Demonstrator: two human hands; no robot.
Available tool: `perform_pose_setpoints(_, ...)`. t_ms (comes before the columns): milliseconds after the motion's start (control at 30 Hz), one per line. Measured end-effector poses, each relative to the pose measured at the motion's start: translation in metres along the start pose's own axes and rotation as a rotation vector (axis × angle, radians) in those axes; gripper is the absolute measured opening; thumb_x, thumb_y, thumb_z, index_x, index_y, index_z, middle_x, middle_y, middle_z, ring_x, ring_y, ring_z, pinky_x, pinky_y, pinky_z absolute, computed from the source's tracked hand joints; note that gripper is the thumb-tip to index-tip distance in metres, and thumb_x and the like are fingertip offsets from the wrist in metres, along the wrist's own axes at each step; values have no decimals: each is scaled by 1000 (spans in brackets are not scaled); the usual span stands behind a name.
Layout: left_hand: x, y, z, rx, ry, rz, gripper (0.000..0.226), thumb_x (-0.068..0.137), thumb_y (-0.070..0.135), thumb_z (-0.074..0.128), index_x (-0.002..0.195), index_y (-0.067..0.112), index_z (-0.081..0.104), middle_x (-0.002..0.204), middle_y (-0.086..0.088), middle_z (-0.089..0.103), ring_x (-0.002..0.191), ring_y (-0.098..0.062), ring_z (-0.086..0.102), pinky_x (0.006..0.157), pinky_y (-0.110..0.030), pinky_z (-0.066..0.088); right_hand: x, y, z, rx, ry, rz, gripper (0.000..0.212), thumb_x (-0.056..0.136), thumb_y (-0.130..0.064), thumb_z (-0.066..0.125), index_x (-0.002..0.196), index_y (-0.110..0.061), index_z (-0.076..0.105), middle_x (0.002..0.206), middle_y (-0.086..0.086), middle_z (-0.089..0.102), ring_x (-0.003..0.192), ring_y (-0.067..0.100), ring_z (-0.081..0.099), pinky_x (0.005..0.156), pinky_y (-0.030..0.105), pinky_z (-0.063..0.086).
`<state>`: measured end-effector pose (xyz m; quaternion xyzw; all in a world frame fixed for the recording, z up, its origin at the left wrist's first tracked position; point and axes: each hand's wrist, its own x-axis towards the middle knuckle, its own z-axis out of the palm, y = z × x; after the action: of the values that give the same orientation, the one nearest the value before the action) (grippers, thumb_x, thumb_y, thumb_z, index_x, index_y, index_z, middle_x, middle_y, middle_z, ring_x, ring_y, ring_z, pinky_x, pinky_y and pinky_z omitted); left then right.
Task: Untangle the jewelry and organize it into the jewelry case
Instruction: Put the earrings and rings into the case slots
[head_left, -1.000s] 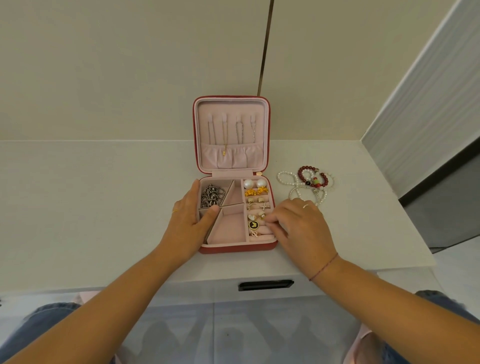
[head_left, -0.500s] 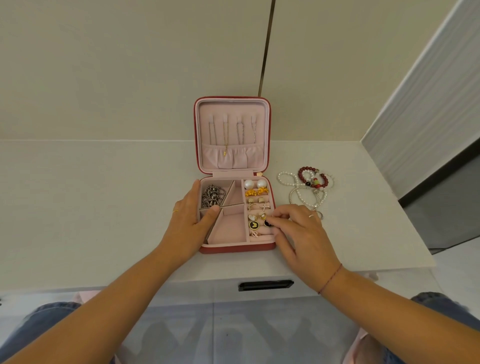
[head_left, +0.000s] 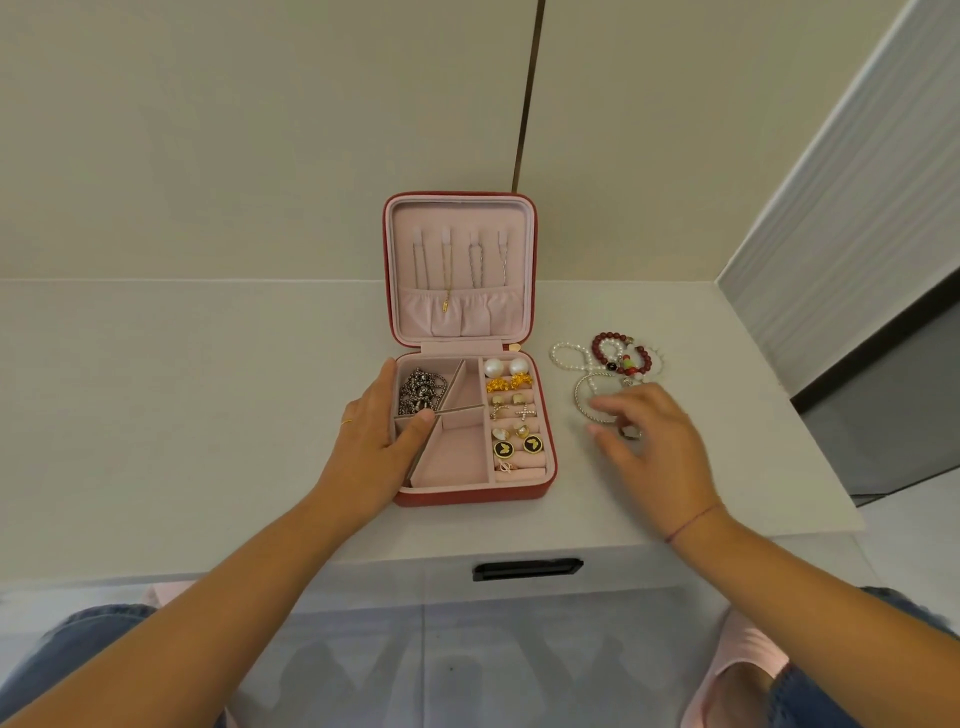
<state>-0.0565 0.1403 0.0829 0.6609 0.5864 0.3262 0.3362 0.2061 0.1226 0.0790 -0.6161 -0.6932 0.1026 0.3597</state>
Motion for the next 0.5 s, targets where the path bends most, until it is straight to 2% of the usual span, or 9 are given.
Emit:
perform_pose_setpoints(67, 0, 1, 0, 3, 0, -6, 52, 98, 32, 44, 145, 34, 21, 127, 22, 31, 120, -6, 23, 98, -26, 22, 4, 16, -10, -23, 22, 132, 14, 78, -11, 74, 92, -12, 71, 88, -3, 57, 77, 18, 56, 80, 33, 48)
perform_pose_setpoints(133, 0, -1, 0, 3, 2, -9, 51, 98, 33, 45, 142, 39, 20, 128, 22, 30, 122, -6, 23, 99, -27, 22, 3, 28, -16, -34, 6, 237, 14, 78, -14, 76, 91, -13, 71, 88, -3, 58, 76, 13, 55, 77, 18, 44)
perform_pose_setpoints(233, 0, -1, 0, 15, 4, -11, 52, 98, 34, 44, 146, 33, 22, 133, 22, 30, 126, -7, 23, 100, -28, 22, 1, 38, -17, -21, -17, 324, 17, 79, -21, 75, 95, -14, 71, 90, -1, 59, 75, 3, 52, 70, 0, 36)
perform_pose_setpoints(333, -1, 2, 0, 2, 0, -10, 51, 99, 32, 44, 144, 35, 20, 129, 22, 28, 121, -4, 21, 98, -26, 21, 4, 38, -17, -30, -43, 321, 18, 79, -23, 75, 95, -15, 72, 88, 1, 60, 75, 5, 53, 68, 5, 38)
perform_pose_setpoints(433, -1, 1, 0, 18, -4, -8, 52, 98, 34, 43, 145, 35, 21, 135, 18, 34, 126, -11, 27, 100, -29, 24, 5, 34, -17, -33, -74, 302, 16, 80, -22, 74, 94, -15, 72, 88, 2, 60, 77, 12, 55, 71, 15, 39)
perform_pose_setpoints(500, -1, 2, 0, 6, -4, -19, 51, 99, 33, 43, 144, 36, 19, 132, 20, 31, 123, -7, 23, 99, -27, 22, 4, 34, -17, -33, -78, 288, 14, 80, -22, 74, 93, -16, 72, 87, 0, 59, 77, 10, 56, 69, 9, 38)
